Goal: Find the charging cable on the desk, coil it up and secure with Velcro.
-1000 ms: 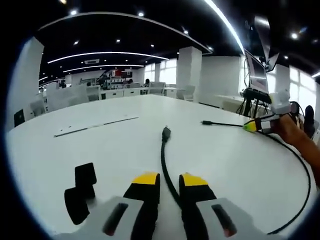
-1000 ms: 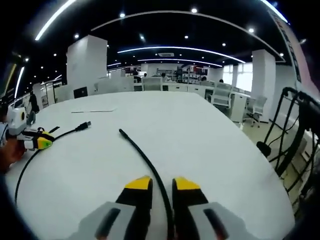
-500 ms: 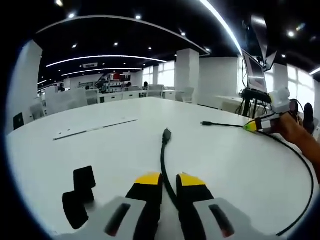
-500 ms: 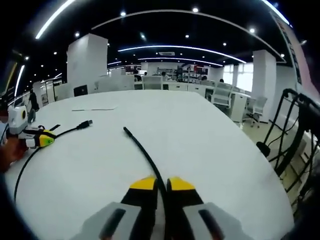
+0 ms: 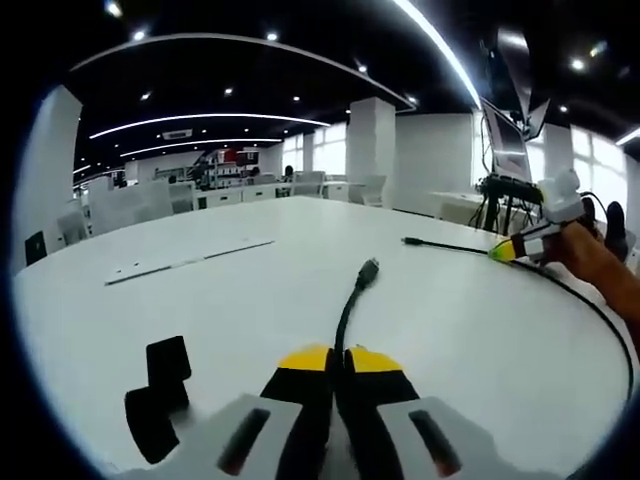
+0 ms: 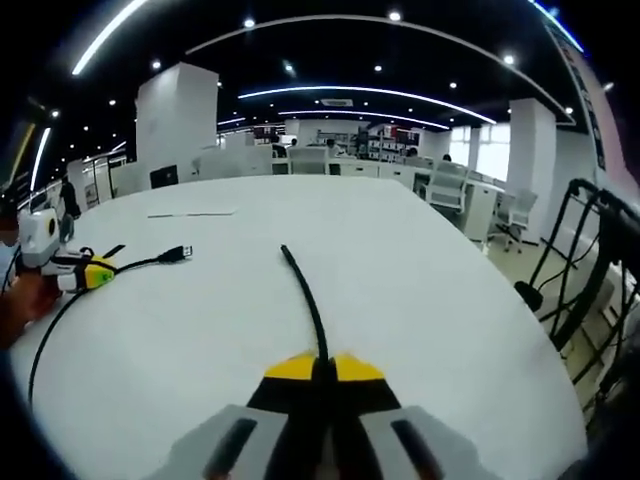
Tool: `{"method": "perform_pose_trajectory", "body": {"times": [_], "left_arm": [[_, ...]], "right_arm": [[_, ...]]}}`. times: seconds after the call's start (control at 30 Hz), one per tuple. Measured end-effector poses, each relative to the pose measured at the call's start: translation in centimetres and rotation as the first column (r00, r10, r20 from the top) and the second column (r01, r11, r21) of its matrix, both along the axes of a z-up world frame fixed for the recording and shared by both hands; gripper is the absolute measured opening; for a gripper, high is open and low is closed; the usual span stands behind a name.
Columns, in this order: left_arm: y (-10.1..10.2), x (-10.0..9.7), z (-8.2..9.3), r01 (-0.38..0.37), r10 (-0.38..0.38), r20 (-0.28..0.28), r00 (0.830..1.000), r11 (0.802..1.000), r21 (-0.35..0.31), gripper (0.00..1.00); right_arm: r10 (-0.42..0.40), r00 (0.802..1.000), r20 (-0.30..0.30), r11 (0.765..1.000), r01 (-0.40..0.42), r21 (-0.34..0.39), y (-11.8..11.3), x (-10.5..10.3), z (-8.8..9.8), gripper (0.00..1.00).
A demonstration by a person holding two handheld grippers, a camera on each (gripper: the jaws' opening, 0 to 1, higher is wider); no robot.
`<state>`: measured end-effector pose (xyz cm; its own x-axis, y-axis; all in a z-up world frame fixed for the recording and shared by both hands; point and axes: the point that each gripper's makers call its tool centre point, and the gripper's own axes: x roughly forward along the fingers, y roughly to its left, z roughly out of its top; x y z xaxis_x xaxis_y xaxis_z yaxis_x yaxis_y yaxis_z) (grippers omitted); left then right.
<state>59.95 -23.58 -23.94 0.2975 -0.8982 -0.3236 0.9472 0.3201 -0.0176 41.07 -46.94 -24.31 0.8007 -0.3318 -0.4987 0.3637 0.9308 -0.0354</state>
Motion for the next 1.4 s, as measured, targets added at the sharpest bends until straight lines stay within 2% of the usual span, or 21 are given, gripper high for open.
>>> {"method": "perform_pose_trajectory", "body": {"times": [0.27, 0.57, 1.23, 1.4], "left_arm": [[-0.1, -0.1, 0.0, 0.007, -0.007, -0.002, 1.000, 1.000, -0.003, 0.05], [0.1, -0.2, 0.6, 0.005, -0.005, -0.013, 1.000, 1.000, -0.018, 0.05], [3.5, 1.3, 2.5, -0.010, 0.010, 0.004, 1.000, 0.999, -0.032, 0.05], [4.2, 1.6, 3.0, -0.006, 0.005, -0.008, 1.000, 0.999, -0.042, 0.05]], "right_arm": [[0.004, 1.000, 0.002, 1.000, -0.004, 0.009, 0.5, 0.1, -0.1, 0.05], [0.029, 0.999, 0.030, 0.999, -0.030, 0.019, 1.5, 0.3, 0.7, 0.04], [0.119, 0.992, 0.045, 0.993, -0.119, 0.008, 5.7, 2.5, 2.2, 0.04], [0.142, 0.989, 0.043, 0.990, -0.142, -0.001, 6.7, 3.2, 2.6, 0.04]]}}
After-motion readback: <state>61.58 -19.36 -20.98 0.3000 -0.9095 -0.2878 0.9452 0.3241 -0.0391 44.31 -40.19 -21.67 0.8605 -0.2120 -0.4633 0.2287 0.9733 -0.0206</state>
